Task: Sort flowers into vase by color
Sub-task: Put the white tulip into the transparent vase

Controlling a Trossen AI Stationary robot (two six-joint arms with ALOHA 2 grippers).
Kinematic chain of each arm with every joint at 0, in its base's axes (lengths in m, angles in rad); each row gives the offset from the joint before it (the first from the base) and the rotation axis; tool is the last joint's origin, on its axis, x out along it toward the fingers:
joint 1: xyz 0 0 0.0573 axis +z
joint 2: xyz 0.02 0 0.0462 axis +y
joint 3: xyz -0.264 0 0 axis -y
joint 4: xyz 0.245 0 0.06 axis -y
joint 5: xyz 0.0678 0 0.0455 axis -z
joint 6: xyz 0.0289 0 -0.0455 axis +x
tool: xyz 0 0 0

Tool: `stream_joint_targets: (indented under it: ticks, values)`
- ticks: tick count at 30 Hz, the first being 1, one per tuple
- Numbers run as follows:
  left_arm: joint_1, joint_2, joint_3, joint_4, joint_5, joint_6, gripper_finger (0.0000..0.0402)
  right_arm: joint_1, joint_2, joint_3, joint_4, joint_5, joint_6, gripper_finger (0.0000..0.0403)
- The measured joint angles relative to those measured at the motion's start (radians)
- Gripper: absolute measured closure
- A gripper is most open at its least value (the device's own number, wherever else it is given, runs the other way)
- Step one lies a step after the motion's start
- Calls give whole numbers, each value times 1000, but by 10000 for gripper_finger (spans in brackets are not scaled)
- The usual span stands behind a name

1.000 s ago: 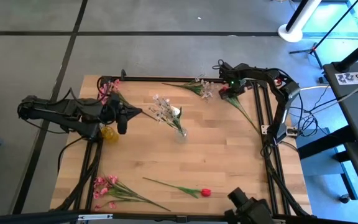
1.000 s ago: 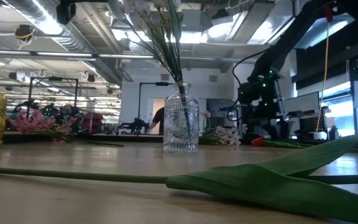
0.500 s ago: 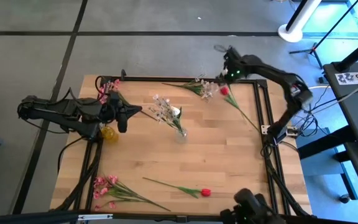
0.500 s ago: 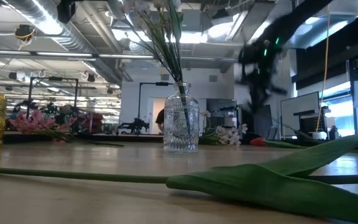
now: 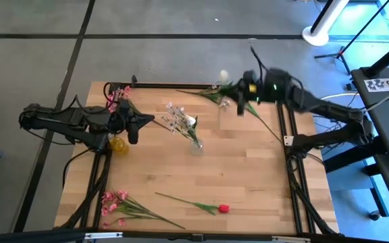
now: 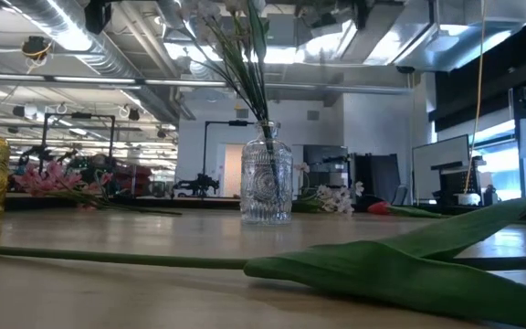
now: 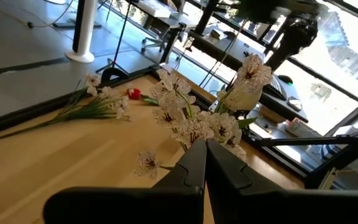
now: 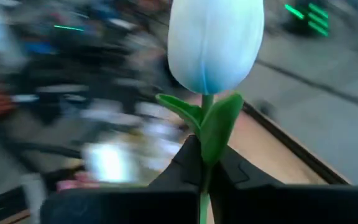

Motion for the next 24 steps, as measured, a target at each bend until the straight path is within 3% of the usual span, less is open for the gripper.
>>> stream_joint_targets:
  ticks: [5, 11, 24]
  values:
    - [0, 0, 0, 13, -6, 5, 399, 187, 27, -39, 208, 123, -70, 394]
    - [0, 0, 0, 28, -8, 82, 399, 279, 83, -41, 292, 288, -154, 393]
    - [0, 0, 0, 18, -8, 126, 399, 278, 149, -40, 303, 261, -81, 391]
